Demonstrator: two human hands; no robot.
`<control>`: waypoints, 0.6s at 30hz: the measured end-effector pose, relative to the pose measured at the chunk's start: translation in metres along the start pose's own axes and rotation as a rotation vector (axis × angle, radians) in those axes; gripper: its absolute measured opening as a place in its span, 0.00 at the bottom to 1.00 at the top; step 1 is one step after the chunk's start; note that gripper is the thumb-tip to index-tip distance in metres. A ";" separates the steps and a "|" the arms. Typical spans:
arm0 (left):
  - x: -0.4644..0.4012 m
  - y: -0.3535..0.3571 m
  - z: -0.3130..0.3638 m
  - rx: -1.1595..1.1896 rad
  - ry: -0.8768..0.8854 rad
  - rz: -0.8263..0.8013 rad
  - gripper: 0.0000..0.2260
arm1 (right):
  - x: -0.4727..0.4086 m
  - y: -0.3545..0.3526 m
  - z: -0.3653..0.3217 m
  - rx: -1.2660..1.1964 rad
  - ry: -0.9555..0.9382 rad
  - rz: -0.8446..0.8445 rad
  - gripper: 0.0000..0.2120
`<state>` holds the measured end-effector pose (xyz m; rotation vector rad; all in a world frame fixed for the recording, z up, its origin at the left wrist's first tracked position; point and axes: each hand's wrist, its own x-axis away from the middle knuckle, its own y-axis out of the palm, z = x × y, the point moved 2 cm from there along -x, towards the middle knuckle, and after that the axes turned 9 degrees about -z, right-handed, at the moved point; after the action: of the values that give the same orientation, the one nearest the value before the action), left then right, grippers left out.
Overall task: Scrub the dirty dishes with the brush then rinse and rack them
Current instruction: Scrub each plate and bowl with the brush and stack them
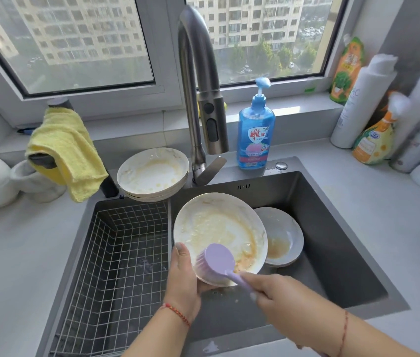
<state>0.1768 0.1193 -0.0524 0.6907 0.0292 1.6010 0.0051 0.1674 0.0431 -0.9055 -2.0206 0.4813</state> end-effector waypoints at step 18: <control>0.007 0.021 0.002 -0.024 -0.103 -0.107 0.34 | -0.030 -0.012 -0.010 -0.010 -0.043 0.062 0.24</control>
<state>0.1589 0.1218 -0.0397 0.7403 -0.0278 1.4599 0.0194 0.1370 0.0401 -0.9741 -2.0399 0.5288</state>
